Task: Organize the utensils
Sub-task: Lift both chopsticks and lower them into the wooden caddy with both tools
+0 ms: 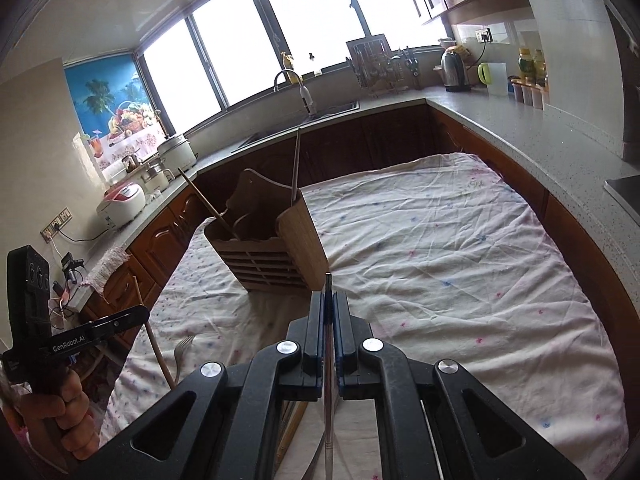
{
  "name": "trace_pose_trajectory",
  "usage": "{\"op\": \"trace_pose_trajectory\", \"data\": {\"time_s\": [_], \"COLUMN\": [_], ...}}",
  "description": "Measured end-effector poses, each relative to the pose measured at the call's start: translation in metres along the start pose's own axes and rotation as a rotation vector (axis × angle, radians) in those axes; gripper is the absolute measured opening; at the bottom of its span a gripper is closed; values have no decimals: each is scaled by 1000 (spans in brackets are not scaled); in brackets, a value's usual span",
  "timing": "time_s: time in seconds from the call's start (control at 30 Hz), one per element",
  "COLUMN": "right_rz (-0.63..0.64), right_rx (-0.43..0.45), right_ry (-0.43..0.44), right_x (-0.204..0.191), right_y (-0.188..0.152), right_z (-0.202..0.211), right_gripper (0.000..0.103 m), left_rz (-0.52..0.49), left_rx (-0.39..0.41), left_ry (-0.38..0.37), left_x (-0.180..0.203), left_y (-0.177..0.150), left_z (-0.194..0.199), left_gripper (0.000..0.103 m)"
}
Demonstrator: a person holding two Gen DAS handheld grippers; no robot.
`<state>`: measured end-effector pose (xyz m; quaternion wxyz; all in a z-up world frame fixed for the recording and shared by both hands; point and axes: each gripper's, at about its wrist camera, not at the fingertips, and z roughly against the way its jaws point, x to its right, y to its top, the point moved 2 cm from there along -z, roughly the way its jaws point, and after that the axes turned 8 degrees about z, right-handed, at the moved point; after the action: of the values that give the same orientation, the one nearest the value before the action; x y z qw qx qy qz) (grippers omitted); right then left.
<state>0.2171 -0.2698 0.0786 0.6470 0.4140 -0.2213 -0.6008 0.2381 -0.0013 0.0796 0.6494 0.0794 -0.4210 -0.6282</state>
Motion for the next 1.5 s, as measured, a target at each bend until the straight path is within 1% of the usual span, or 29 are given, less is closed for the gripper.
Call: {"op": "trace_pose_trajectory", "data": {"time_s": [0.3, 0.6, 0.83, 1.03, 1.2, 1.37, 1.5], "right_rz": [13, 18, 13, 12, 17, 29, 22], "right_rx": [82, 123, 152, 197, 250, 315, 355], "right_ry": [6, 24, 38, 47, 59, 60, 58], "right_x": [-12, -18, -19, -20, -26, -33, -36], "right_y": [19, 36, 49, 72, 101, 134, 154], "right_z": [26, 28, 26, 22, 14, 3, -11], "right_gripper": [4, 4, 4, 4, 4, 4, 4], "left_rz": [-9, 4, 12, 5, -7, -14, -18], "left_rx": [74, 148, 215, 292, 360, 435, 489], "left_ry": [-7, -8, -10, -9, -11, -9, 6], "left_x": [0, -3, -2, 1, 5, 11, 13], "left_y": [10, 25, 44, 71, 98, 130, 154], "left_z": [28, 43, 50, 54, 54, 47, 38], "left_gripper": [5, 5, 5, 5, 5, 5, 5]}}
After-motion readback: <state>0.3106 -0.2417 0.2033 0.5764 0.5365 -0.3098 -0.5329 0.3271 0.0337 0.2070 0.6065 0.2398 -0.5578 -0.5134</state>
